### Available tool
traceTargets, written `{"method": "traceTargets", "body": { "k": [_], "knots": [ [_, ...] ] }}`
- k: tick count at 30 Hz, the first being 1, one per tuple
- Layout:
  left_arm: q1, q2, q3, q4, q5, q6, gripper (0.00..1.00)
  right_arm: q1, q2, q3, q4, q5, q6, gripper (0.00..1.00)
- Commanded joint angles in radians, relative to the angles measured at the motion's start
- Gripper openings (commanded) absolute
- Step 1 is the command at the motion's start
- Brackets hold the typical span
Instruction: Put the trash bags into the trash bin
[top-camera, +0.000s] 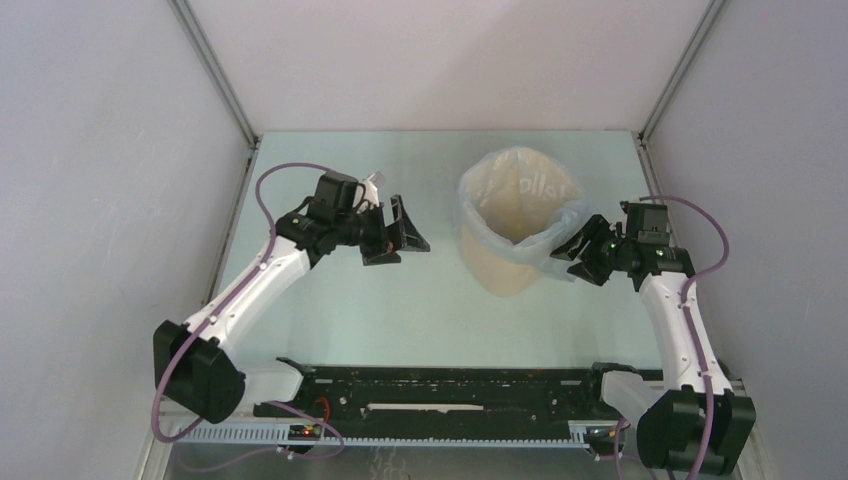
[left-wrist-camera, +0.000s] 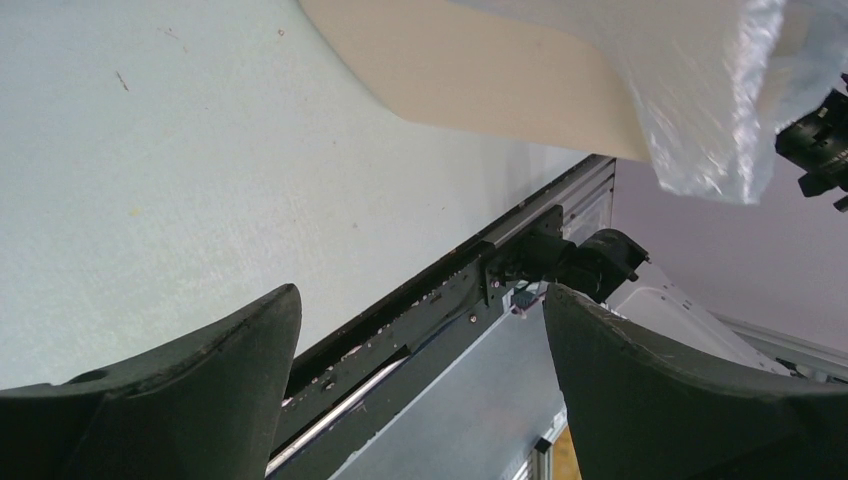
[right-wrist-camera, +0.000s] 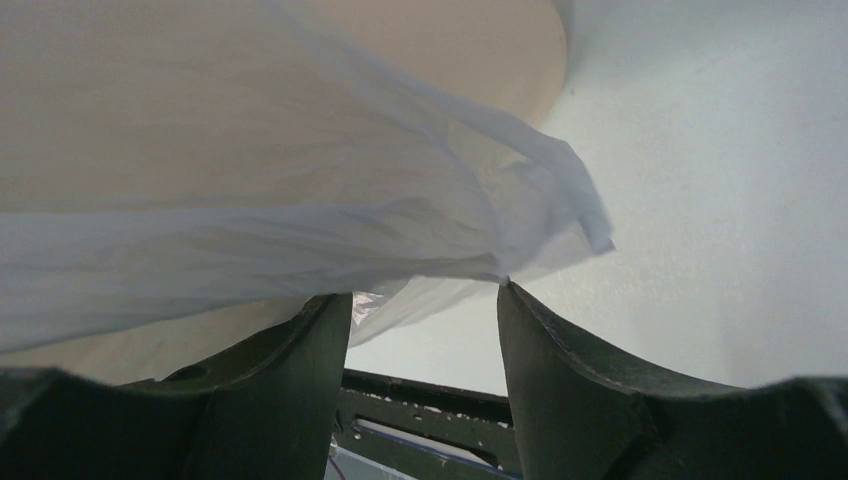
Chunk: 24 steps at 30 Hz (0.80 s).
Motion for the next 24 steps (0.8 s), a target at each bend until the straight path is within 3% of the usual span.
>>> {"method": "traceTargets", "body": {
  "k": [1,8,11,15,20,24],
  "knots": [
    [0.004,-0.045,-0.011,-0.018,-0.044,0.024,0.96,0.015,-0.027,0.014,0.056,-0.024,-0.009,0.65],
    [0.0,-0.048,0.032,-0.016,-0.02,-0.008,0.96,0.013,-0.155,0.105,-0.21,0.013,-0.077,0.67],
    [-0.004,-0.097,0.066,0.013,-0.034,-0.028,0.98,0.014,-0.222,0.223,-0.363,0.029,-0.116,0.7],
    [-0.005,-0.176,0.118,0.052,-0.085,-0.064,1.0,0.016,-0.286,0.427,-0.53,0.022,-0.127,0.81],
    [-0.005,-0.269,0.231,0.076,-0.168,-0.055,1.0,0.016,-0.314,0.676,-0.58,-0.055,-0.105,0.88],
    [-0.005,-0.328,0.353,0.041,-0.266,0.009,1.0,0.016,-0.299,0.852,-0.598,-0.042,-0.083,1.0]
  ]
}}
